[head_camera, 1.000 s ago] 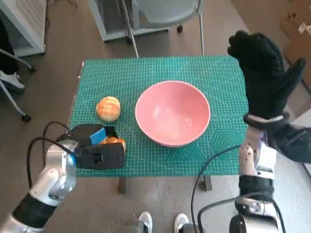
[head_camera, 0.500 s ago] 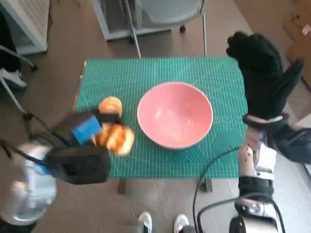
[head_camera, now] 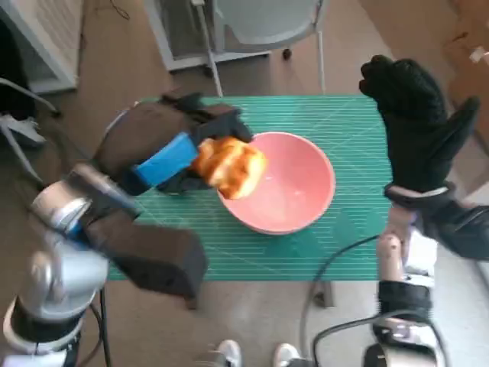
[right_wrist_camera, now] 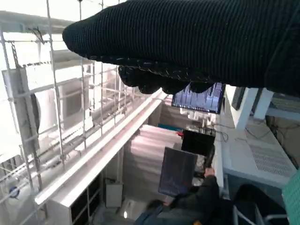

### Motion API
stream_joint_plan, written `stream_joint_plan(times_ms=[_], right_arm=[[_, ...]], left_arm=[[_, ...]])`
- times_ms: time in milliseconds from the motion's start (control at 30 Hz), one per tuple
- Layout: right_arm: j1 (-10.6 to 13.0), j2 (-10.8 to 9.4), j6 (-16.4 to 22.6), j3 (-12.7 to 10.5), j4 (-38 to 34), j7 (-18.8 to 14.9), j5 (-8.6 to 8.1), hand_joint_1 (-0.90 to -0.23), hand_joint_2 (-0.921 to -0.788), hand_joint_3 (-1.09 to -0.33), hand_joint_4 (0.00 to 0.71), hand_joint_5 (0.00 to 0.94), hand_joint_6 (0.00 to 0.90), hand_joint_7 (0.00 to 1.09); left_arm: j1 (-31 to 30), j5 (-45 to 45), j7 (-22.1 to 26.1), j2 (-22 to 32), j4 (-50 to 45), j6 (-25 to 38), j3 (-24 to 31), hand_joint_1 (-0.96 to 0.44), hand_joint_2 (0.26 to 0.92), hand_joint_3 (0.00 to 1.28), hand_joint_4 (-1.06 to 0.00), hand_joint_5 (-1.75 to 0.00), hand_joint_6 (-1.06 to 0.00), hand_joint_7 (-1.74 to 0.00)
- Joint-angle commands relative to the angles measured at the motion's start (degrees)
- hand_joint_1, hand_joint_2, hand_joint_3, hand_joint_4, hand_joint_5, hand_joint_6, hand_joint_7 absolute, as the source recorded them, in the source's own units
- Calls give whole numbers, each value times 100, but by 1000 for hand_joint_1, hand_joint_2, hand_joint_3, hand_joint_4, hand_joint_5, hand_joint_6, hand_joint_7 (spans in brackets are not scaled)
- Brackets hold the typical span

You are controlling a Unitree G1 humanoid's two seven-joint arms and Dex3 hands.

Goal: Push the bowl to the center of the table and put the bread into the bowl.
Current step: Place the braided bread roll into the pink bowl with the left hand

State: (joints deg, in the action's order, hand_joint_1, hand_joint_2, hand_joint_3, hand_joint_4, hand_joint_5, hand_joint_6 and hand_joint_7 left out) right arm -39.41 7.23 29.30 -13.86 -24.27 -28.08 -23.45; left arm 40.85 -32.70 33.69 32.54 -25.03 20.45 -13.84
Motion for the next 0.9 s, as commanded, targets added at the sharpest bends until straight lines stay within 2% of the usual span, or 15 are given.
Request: stream_joint_plan(times_ms=[33,233,400,600,767,900], right_arm=[[196,109,-60,-44,70,-38,-30,-584,-921,-647,361,1,400,7],[250,171,-64,-66,116,-34,-39,-584,-921,-650,361,1,395,4],[363,195,-20,-89,227,1,-12,-584,-921,-652,358,0,393,4],[440,196,12,-112,269,60,34,-583,-921,-652,358,0,394,4],[479,191,-7,-137,292,99,23,-588,-921,-650,358,0,389,1],[485,190,-15,-142,299,104,21,-592,-921,-648,358,0,388,1]], left_arm=[[664,-116,43,-564,950,-82,-594,2,909,24,-767,-1186,-714,-969],[906,-238,-122,-913,1684,-338,-907,1,919,36,-731,-1204,-671,-1037],[1064,-203,-354,-1302,2818,-808,-1227,1,920,52,-719,-1169,-633,-1125],[1179,-202,-590,-1515,3815,-1297,-1381,2,920,59,-713,-1119,-618,-1201],[1285,-304,-733,-1647,4549,-1491,-1499,2,920,66,-710,-1181,-611,-1145],[1329,-339,-777,-1695,4734,-1579,-1490,1,920,69,-709,-1198,-608,-1130]])
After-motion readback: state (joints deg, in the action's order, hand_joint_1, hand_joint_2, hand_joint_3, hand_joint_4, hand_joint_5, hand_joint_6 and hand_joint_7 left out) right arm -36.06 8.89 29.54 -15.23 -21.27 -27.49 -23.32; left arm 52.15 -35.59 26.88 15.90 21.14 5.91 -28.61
